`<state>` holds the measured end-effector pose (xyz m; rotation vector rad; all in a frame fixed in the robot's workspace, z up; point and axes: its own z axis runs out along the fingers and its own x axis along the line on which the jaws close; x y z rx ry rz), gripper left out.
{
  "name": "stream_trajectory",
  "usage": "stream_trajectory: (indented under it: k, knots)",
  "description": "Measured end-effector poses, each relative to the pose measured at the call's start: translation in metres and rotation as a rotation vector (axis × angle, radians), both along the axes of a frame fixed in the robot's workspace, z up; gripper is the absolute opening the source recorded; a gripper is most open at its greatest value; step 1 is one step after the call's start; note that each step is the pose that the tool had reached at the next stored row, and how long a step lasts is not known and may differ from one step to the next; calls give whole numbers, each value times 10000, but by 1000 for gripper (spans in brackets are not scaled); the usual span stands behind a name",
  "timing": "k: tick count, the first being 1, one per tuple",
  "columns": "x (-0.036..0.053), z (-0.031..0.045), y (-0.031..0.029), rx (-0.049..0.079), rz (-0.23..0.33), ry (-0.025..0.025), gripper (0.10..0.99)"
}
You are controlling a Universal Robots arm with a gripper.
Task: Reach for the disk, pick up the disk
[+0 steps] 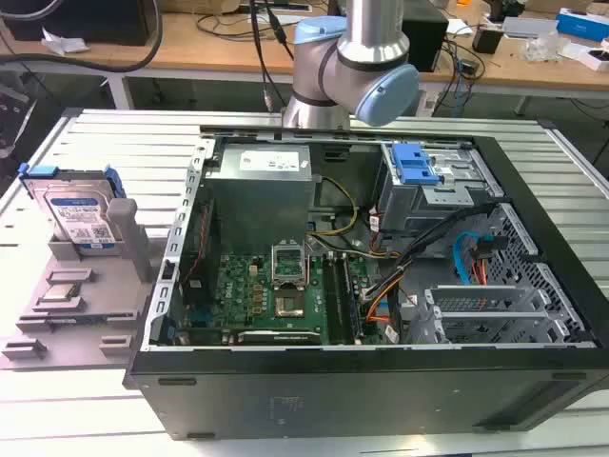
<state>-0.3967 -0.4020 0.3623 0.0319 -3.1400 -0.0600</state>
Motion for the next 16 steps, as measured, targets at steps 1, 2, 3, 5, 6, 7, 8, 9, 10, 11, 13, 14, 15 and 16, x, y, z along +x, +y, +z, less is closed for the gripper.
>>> stream_trajectory:
  k: [1, 2, 3, 5, 6, 7, 8, 9, 10, 11, 13, 14, 15, 16]
  knots:
    - [0, 0, 0, 0, 233, 1, 106]
    - [0, 0, 0, -1, 380, 1, 106]
    - [0, 0, 0, -1, 472, 1, 106]
    - [0, 0, 0, 0, 640, 1, 106]
    - [0, 0, 0, 0, 677, 1, 106]
    - [0, 0, 0, -1, 694, 0, 106]
    - [0, 0, 0, -1, 715, 0, 106]
    - [0, 0, 0, 0, 741, 0, 106]
    - [0, 0, 0, 0, 768, 1, 106]
    - [0, 0, 0, 0, 824, 0, 106]
    - [0, 0, 0, 0, 888, 0, 106]
    - [0, 0, 0, 0, 941, 0, 106]
    - [0, 0, 0, 0, 982, 0, 106]
    - [0, 0, 0, 0, 1011, 0, 106]
